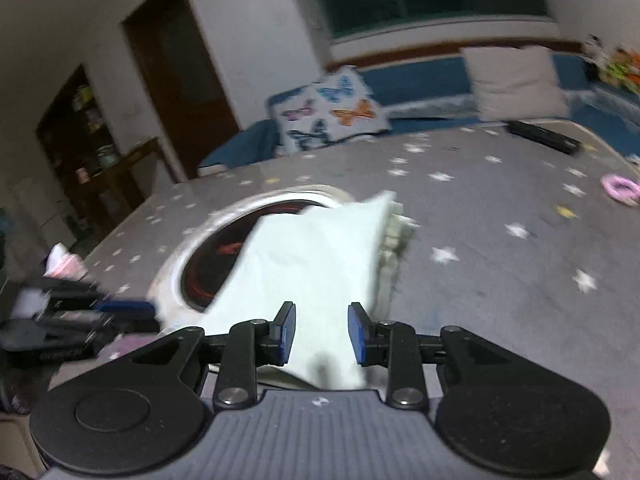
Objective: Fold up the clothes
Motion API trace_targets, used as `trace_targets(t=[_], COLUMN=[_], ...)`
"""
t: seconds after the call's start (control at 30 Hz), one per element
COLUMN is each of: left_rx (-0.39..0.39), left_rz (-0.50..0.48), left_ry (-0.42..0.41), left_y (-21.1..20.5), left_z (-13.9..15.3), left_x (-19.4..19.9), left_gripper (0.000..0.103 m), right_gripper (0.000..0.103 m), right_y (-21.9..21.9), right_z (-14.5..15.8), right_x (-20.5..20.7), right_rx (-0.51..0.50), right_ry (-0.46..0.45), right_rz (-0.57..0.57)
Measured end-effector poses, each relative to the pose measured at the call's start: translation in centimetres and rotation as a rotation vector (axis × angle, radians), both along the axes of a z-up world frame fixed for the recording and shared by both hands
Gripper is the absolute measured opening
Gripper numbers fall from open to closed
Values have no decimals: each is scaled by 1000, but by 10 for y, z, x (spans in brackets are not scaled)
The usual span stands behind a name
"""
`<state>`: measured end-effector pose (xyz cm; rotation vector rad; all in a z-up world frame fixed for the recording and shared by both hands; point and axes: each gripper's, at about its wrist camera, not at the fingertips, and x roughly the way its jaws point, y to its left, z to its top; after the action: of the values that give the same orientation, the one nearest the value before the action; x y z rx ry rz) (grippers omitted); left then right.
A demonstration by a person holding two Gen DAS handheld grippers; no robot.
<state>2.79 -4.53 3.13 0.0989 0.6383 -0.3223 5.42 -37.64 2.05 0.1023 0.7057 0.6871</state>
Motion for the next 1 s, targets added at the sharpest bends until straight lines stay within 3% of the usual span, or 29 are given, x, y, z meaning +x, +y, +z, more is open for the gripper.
trace_targets(t=[0.13,0.37,0.53,0.7,0.87,1.0], left_rx=[-12,68,77,52,66,66], left_rz=[-17,20,53,35,16,20], left_ry=[24,115,120,90,119,116], left_y=[-13,-4,10,3,-3,2], left_z=[-13,-43,-41,-33,-44,-38], left_x=[22,33,26,28,36,38], left_gripper=[19,19,19,19,21,21], right_gripper=[29,29,29,29,29,29], right_y=[24,37,29,28,33,32], right_z=[-8,-32,-21,-9,-14,-27], right_x=[-1,-17,-15,6,40,64], right_rx=[-43,-217,-196,-111,-38,-57], right_ry=[-8,-28,-22,-31,8,71], right_rz=[60,110,125,87,38,-9])
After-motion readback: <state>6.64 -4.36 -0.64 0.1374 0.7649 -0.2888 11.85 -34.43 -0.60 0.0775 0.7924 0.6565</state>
